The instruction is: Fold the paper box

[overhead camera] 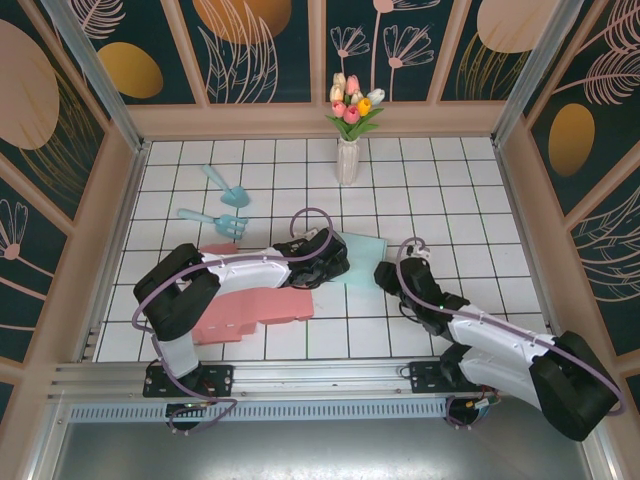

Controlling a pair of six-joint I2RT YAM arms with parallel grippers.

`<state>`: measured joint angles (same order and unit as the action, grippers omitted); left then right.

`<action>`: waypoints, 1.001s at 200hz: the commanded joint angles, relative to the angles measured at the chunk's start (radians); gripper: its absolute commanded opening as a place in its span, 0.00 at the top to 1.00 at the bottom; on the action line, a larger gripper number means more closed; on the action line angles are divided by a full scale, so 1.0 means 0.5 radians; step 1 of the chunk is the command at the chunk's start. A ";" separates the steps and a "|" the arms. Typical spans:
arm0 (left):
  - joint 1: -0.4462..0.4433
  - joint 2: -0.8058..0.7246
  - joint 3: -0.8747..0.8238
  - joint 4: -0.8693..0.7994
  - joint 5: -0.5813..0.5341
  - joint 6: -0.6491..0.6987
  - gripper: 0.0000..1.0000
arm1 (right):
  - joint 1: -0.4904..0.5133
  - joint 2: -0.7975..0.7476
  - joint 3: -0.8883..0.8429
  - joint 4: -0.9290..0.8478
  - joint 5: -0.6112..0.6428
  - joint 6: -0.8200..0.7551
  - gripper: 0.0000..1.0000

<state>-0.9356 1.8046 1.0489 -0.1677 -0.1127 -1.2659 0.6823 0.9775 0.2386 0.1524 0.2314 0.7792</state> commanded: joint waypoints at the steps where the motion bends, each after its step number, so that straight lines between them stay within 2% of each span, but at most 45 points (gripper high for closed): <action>1: 0.004 0.051 -0.067 -0.180 -0.060 -0.017 0.36 | 0.037 -0.030 -0.063 -0.050 -0.018 0.079 0.52; 83: 0.005 0.054 -0.070 -0.177 -0.066 -0.019 0.37 | 0.112 -0.041 -0.079 -0.052 -0.084 0.131 0.56; 159: 0.005 0.053 -0.069 -0.174 -0.066 -0.018 0.37 | 0.114 0.007 -0.075 0.074 -0.259 0.128 0.61; 200: 0.003 0.059 -0.072 -0.170 -0.066 -0.019 0.38 | 0.117 0.025 -0.077 0.112 -0.267 0.124 0.66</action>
<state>-0.9356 1.8046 1.0489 -0.1665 -0.1131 -1.2659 0.7315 0.9848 0.2062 0.1768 0.1196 0.8303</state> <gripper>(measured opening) 0.626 0.353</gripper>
